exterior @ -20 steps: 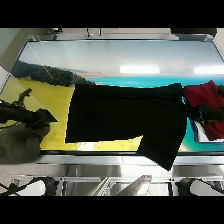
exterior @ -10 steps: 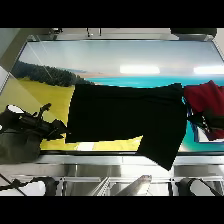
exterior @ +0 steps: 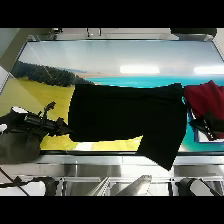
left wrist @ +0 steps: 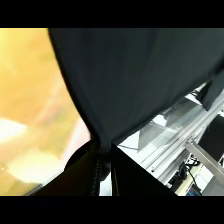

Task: Fold the shirts.

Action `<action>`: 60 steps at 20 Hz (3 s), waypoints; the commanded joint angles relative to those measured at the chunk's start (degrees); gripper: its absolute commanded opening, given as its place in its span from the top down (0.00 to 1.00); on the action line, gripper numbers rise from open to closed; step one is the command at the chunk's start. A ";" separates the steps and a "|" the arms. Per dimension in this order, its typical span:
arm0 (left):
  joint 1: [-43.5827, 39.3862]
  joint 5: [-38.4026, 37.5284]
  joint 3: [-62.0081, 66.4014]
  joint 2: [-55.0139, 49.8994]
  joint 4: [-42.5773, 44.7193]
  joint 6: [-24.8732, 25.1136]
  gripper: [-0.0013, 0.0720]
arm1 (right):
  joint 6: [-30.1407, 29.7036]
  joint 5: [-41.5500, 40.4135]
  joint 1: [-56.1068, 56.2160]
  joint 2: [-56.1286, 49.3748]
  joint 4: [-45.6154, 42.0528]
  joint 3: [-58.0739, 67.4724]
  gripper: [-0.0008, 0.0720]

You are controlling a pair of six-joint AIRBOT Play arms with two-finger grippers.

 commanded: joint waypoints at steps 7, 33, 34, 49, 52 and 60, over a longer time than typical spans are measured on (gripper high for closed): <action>-0.94 -2.05 -0.02 -0.07 -0.96 1.38 0.88 | 6.60 -0.07 -7.15 1.27 -12.50 -8.11 0.76; 0.90 -1.95 -0.02 -0.07 -1.09 1.16 0.67 | -7.26 -1.20 -0.26 -15.23 -1.05 -11.50 0.52; 0.90 -1.97 -0.02 -0.07 -1.09 1.16 0.88 | -7.26 0.26 -0.31 -15.23 -1.07 -10.64 0.52; -1.14 -6.56 15.52 -0.07 -8.59 -2.51 0.95 | -10.12 6.47 0.33 -17.31 22.64 2.10 0.97; -2.12 -5.77 22.29 -0.07 -8.66 -4.61 0.95 | -11.65 3.43 3.08 -20.17 30.27 7.15 0.97; -3.54 -1.81 43.58 -13.38 -11.69 -8.59 0.95 | -11.10 -10.16 12.76 -36.24 34.10 27.50 0.97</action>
